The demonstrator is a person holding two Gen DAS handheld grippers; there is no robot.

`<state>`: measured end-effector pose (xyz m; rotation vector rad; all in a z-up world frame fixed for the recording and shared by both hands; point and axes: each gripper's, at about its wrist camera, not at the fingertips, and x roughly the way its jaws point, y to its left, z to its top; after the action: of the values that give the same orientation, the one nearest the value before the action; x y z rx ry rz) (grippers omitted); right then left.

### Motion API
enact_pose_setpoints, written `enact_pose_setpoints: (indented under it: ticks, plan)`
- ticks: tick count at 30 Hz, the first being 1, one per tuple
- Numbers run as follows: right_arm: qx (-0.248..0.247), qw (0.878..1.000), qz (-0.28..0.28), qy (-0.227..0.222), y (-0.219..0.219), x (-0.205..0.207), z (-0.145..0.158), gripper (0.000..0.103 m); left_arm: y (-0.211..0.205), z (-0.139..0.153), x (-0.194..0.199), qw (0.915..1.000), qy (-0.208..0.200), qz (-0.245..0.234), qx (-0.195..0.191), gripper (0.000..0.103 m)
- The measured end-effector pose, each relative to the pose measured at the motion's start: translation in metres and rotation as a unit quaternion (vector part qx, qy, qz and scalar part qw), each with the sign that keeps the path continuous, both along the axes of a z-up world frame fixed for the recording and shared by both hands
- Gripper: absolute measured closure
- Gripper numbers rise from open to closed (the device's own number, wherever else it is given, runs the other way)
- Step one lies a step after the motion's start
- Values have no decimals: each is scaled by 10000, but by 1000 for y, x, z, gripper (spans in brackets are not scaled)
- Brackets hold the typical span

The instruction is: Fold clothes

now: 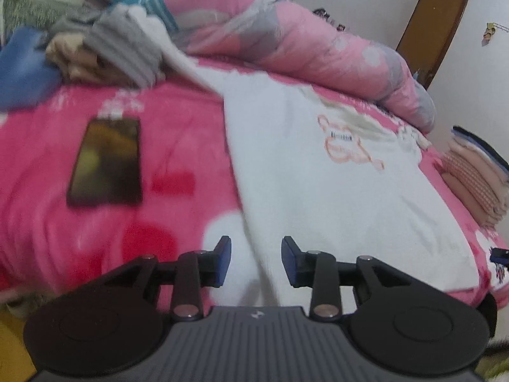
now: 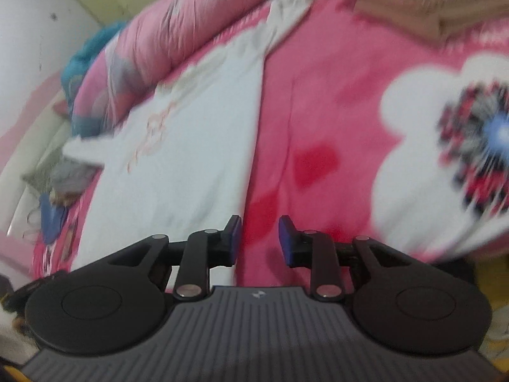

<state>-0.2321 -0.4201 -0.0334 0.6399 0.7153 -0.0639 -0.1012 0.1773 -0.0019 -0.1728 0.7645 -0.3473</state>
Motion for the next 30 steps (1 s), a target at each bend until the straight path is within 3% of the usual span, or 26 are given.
enact_pose_setpoints:
  ticks: [7,11,14,18,23,26,27,30]
  plan:
    - [-837,9942,285,-613,-14,81,61,77,-58,31,79,9990,-399,-204,52,65]
    - [-1559,9780,743,-1169,1,153,105,77,-98,41,131,9979,-619,-183,65,65]
    - [-1991,9629,1132,-1429,21,217,118,78,-128,43,171,9970,-754,-160,105,65]
    - [-2142,9538,1732,-1202,53,308,91,84,-155,3,220,9974,-668,51,257,66]
    - [-2324,9429,2348,-428,91,424,19,92,-148,-47,250,9979,-535,358,107,66]
    - [-2373,9436,2305,85,91,477,-24,94,-132,-65,254,9976,-471,440,-248,67]
    - [-2431,9444,2203,196,87,490,-36,102,-128,-68,254,9973,-456,451,-365,67]
    - [-1980,9657,1680,-47,56,516,-43,103,-122,-70,255,9964,-448,443,-559,67]
